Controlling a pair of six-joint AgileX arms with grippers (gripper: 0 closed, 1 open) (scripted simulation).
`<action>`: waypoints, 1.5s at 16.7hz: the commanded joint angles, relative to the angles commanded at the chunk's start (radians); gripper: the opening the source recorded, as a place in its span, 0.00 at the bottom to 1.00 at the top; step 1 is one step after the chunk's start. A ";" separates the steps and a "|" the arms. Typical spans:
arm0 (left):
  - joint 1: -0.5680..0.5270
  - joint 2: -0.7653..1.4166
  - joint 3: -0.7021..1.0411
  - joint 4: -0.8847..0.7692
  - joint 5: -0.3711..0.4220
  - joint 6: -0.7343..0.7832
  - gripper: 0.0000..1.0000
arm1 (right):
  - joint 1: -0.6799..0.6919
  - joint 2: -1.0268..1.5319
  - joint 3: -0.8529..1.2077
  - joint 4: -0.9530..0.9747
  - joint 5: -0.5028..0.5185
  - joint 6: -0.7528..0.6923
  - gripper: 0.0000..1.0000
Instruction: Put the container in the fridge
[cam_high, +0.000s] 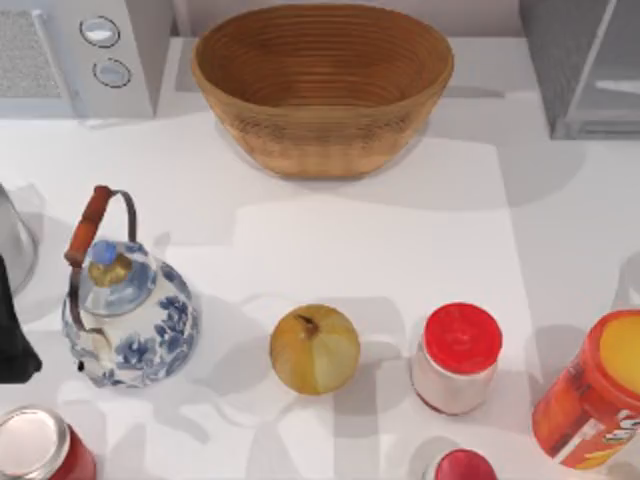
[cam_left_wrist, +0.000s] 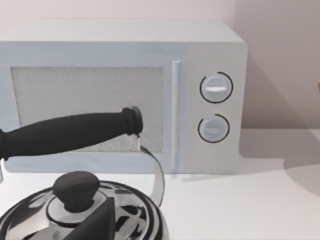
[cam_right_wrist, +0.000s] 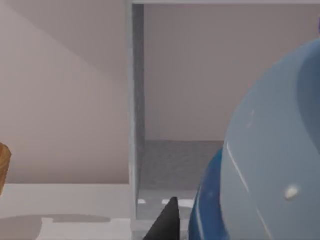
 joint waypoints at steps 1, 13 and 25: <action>0.000 0.000 0.000 0.000 0.000 0.000 1.00 | -0.012 0.071 0.038 0.044 -0.011 0.001 0.01; 0.000 0.000 0.000 0.000 0.000 0.000 1.00 | -0.140 1.294 0.479 0.557 -0.134 0.005 0.01; 0.000 0.000 0.000 0.000 0.000 0.000 1.00 | -0.233 1.901 0.839 0.965 -0.218 0.010 0.01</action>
